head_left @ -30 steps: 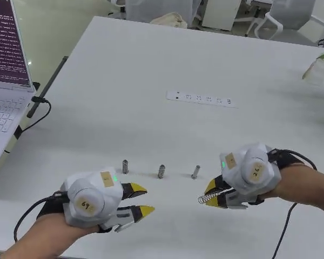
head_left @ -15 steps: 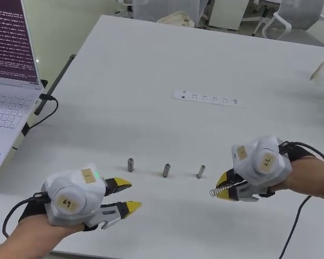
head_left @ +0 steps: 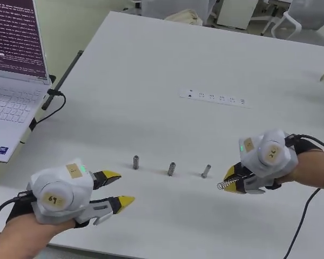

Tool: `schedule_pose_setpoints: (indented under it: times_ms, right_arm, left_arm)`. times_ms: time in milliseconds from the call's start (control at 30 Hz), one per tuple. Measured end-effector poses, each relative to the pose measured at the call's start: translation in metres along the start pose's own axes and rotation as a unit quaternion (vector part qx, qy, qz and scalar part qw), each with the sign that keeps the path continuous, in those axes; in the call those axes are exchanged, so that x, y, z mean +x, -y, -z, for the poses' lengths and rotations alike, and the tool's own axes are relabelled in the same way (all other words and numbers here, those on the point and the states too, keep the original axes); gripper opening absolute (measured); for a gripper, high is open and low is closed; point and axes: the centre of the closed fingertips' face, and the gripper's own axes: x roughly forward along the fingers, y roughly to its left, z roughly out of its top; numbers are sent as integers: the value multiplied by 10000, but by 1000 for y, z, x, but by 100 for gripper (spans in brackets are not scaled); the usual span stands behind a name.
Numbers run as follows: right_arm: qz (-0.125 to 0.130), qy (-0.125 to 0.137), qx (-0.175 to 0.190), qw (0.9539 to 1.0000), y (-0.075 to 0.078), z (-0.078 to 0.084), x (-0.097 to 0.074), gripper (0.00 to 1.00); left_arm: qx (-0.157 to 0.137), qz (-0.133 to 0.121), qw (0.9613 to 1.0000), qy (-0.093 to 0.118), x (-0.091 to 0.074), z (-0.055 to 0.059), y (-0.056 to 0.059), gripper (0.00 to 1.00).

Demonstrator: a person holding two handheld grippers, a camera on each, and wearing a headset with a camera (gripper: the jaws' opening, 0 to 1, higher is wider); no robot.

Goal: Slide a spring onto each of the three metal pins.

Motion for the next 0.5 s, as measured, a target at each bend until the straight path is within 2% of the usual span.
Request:
schedule_pose_setpoints:
  times_ms: [500]
  right_arm:
    - [-67,-170,43,9998,14,6,12,9]
  left_arm:
    - [-227,-313,9993,6,-15,8,-21,35]
